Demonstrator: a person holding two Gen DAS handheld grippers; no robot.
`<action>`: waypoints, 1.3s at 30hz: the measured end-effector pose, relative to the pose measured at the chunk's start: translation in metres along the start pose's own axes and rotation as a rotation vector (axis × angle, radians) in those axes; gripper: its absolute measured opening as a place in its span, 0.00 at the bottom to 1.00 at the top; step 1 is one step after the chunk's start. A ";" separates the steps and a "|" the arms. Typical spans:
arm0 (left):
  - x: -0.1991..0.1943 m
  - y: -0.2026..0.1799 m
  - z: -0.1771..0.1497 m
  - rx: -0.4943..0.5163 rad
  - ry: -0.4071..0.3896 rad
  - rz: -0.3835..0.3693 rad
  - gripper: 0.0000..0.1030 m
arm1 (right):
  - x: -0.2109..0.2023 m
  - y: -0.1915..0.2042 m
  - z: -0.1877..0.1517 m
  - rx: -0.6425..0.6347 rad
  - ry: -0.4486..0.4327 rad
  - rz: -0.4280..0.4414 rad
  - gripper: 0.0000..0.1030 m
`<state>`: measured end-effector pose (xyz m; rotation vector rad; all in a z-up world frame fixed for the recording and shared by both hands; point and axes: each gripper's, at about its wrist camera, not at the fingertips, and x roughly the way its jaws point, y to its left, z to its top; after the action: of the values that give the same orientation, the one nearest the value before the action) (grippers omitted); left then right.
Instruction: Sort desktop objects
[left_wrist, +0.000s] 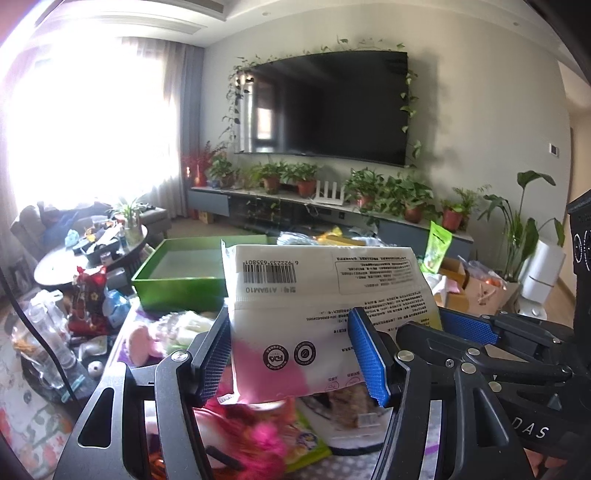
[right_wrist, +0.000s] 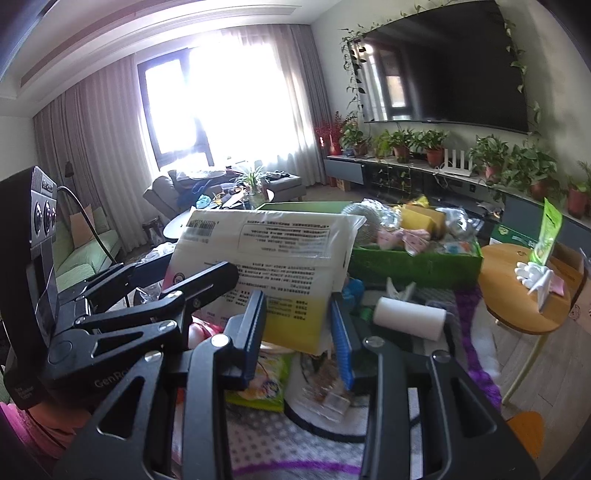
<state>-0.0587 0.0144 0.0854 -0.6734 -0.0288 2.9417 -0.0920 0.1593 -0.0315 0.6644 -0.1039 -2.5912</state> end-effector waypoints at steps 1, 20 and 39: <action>0.000 0.006 0.002 -0.004 -0.002 0.004 0.61 | 0.003 0.003 0.002 -0.003 0.001 0.003 0.35; 0.016 0.082 0.038 -0.050 -0.022 0.038 0.61 | 0.057 0.056 0.058 -0.061 0.014 0.033 0.35; 0.050 0.135 0.085 -0.048 -0.047 0.057 0.61 | 0.113 0.077 0.120 -0.068 0.009 0.048 0.35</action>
<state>-0.1554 -0.1130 0.1340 -0.6218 -0.0867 3.0202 -0.2048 0.0344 0.0390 0.6408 -0.0282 -2.5340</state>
